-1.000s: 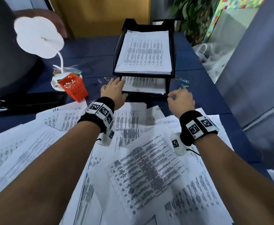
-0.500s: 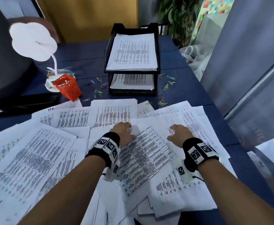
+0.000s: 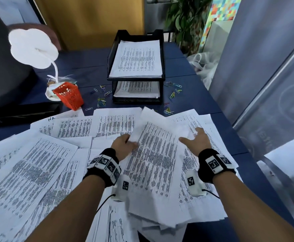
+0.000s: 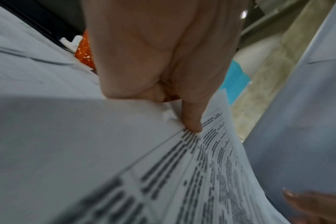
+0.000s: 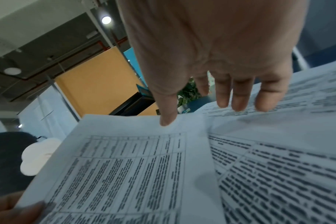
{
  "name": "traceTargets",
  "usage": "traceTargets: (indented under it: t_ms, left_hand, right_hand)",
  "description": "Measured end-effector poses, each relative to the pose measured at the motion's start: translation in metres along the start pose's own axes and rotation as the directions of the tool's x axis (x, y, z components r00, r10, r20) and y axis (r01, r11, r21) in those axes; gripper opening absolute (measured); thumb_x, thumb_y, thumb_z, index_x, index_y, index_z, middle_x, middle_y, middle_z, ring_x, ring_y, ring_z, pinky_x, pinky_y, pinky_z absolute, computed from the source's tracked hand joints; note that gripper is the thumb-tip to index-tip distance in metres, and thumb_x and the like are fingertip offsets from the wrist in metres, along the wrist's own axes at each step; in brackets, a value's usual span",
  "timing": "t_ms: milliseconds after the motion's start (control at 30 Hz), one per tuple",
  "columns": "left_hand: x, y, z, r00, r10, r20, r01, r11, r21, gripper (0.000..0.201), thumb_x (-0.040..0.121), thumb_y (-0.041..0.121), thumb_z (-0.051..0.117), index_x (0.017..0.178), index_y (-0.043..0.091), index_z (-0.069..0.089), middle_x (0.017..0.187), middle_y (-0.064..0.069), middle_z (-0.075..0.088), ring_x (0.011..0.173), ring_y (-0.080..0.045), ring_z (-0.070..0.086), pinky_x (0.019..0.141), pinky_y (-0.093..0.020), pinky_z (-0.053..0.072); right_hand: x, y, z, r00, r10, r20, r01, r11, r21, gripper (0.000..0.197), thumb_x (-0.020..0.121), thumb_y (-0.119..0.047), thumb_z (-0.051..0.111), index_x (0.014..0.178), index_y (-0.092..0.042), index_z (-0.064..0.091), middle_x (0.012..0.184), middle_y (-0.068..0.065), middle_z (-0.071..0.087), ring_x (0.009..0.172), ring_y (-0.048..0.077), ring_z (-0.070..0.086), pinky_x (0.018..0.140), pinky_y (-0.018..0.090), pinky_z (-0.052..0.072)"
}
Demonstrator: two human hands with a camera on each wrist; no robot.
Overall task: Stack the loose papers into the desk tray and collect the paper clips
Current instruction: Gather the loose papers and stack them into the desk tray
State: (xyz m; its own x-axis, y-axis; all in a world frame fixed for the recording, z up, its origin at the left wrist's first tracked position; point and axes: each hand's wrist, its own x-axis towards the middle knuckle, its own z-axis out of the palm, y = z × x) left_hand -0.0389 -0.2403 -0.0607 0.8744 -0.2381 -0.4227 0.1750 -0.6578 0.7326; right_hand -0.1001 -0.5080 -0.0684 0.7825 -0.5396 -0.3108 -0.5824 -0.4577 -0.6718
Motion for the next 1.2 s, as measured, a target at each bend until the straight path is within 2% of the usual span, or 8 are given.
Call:
traceTargets:
  t_ms: [100, 300, 433, 633, 833, 967, 1100, 1200]
  left_hand:
    - [0.0, -0.002, 0.006, 1.0, -0.005, -0.016, 0.003, 0.992, -0.123, 0.05, 0.084, 0.042, 0.067, 0.119, 0.008, 0.055, 0.116, -0.007, 0.065, 0.096, -0.023, 0.063, 0.082, -0.032, 0.054]
    - [-0.005, 0.011, 0.033, 0.996, 0.018, 0.084, -0.018, 1.0, 0.006, 0.023, 0.084, 0.029, 0.07, 0.092, 0.01, 0.058, 0.086, -0.002, 0.063, 0.084, -0.02, 0.06, 0.074, -0.029, 0.05]
    - [-0.001, 0.015, 0.033, 0.991, 0.016, -0.133, 0.01, 0.981, 0.194, 0.044, 0.086, 0.029, 0.066, 0.123, 0.01, 0.05, 0.121, -0.01, 0.056, 0.107, -0.026, 0.055, 0.09, -0.031, 0.045]
    - [0.001, 0.025, 0.039, 0.989, 0.019, -0.147, -0.018, 1.0, 0.008, 0.047, 0.088, 0.015, 0.063, 0.13, 0.011, 0.043, 0.122, -0.006, 0.055, 0.097, -0.021, 0.055, 0.078, -0.026, 0.046]
    - [0.002, 0.029, 0.052, 0.99, -0.035, -0.134, 0.012, 0.985, -0.174, 0.067, 0.084, 0.02, 0.07, 0.138, 0.011, 0.032, 0.121, -0.011, 0.052, 0.102, -0.026, 0.055, 0.082, -0.032, 0.047]
    - [-0.001, 0.034, 0.056, 0.995, -0.021, -0.101, -0.01, 0.955, -0.295, 0.04, 0.083, 0.012, 0.07, 0.11, 0.008, 0.041, 0.091, -0.007, 0.051, 0.07, -0.015, 0.051, 0.066, -0.027, 0.048]
    - [-0.004, 0.037, 0.037, 0.995, 0.052, -0.088, -0.094, 0.805, -0.586, 0.053, 0.08, 0.008, 0.073, 0.123, 0.007, 0.043, 0.111, -0.009, 0.063, 0.101, -0.022, 0.06, 0.091, -0.037, 0.051]
    - [-0.003, 0.049, 0.02, 0.982, 0.049, -0.183, -0.168, 0.666, -0.727, 0.047, 0.085, 0.001, 0.064, 0.128, 0.003, 0.044, 0.118, -0.015, 0.062, 0.105, -0.024, 0.06, 0.096, -0.038, 0.048]
  right_hand:
    - [0.0, 0.006, -0.001, 0.992, 0.127, 0.012, -0.128, 0.983, 0.13, 0.083, 0.077, -0.035, 0.076, 0.139, -0.005, 0.029, 0.136, 0.02, 0.046, 0.122, 0.035, 0.049, 0.098, 0.039, 0.042]
    - [0.006, 0.016, -0.007, 0.986, 0.156, 0.066, -0.154, 0.988, -0.027, 0.02, 0.083, -0.002, 0.061, 0.103, 0.0, 0.059, 0.103, 0.016, 0.062, 0.087, 0.027, 0.056, 0.074, 0.03, 0.044]
    - [0.008, 0.022, -0.021, 0.991, 0.137, 0.007, -0.13, 0.957, -0.259, 0.028, 0.088, -0.001, 0.046, 0.113, 0.001, 0.056, 0.117, 0.02, 0.058, 0.106, 0.036, 0.056, 0.084, 0.033, 0.045]
    - [0.012, 0.026, -0.025, 0.99, 0.089, 0.111, -0.05, 0.946, -0.319, 0.021, 0.086, -0.002, 0.048, 0.1, -0.001, 0.063, 0.109, 0.018, 0.064, 0.091, 0.031, 0.056, 0.075, 0.029, 0.042]
    - [0.012, 0.02, -0.026, 0.983, 0.122, 0.134, -0.09, 0.971, -0.224, 0.022, 0.087, -0.008, 0.057, 0.106, 0.0, 0.063, 0.114, 0.017, 0.064, 0.104, 0.032, 0.06, 0.086, 0.033, 0.047]
    - [0.005, 0.014, -0.031, 0.979, 0.166, 0.12, -0.158, 0.985, -0.072, 0.048, 0.088, -0.017, 0.063, 0.128, 0.006, 0.05, 0.13, 0.018, 0.055, 0.119, 0.032, 0.053, 0.099, 0.036, 0.041]
    - [-0.003, 0.009, -0.039, 0.981, 0.107, 0.16, -0.139, 0.969, 0.203, 0.046, 0.087, -0.03, 0.067, 0.119, 0.001, 0.057, 0.104, 0.005, 0.057, 0.093, 0.02, 0.057, 0.081, 0.027, 0.043]
    - [-0.007, -0.001, -0.036, 0.983, 0.047, 0.176, -0.117, 0.903, 0.414, 0.034, 0.089, -0.024, 0.064, 0.117, -0.004, 0.057, 0.106, 0.004, 0.055, 0.113, 0.021, 0.052, 0.091, 0.032, 0.038]
